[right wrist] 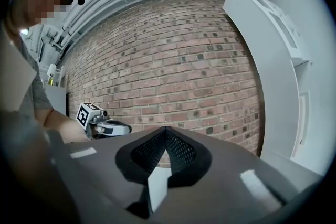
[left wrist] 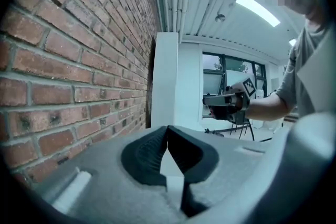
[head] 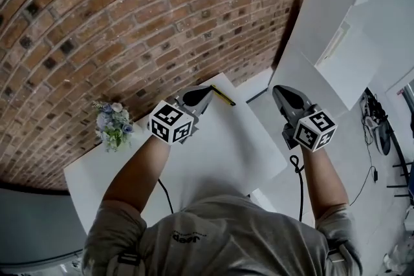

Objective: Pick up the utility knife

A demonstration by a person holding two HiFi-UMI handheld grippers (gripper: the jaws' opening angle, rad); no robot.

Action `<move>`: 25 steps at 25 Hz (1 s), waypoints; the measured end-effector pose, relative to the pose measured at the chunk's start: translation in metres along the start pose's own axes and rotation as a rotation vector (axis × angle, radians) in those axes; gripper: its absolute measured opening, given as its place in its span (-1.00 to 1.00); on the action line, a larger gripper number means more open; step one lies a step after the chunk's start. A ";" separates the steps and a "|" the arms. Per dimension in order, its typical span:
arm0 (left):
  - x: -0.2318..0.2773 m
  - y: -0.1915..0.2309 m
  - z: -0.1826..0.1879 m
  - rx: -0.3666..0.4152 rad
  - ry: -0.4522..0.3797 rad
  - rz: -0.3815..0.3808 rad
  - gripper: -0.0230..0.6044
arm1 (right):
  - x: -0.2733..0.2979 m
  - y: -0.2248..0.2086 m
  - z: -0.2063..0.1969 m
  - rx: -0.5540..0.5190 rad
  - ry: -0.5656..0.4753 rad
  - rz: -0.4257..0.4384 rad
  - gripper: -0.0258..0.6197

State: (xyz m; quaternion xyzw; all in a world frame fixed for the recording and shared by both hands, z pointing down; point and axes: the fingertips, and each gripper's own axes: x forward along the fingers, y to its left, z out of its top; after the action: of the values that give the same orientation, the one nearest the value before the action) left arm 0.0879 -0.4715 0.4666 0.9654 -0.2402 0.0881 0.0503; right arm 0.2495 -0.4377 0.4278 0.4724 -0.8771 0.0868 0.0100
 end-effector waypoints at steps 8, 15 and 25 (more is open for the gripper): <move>0.025 0.018 -0.027 0.339 0.230 -0.117 -0.27 | 0.017 -0.007 0.002 0.013 -0.003 0.015 -0.89; 0.064 0.039 -0.086 0.601 0.491 -0.231 -0.23 | 0.038 -0.023 -0.023 0.021 0.042 0.025 -0.89; 0.129 0.082 -0.203 0.880 0.772 -0.413 -0.19 | 0.073 -0.066 -0.079 0.072 0.088 0.036 -0.89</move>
State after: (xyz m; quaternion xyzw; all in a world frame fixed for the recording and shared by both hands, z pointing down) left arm 0.1318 -0.5744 0.6955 0.8207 0.0457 0.5102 -0.2530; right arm 0.2586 -0.5212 0.5227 0.4522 -0.8805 0.1391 0.0300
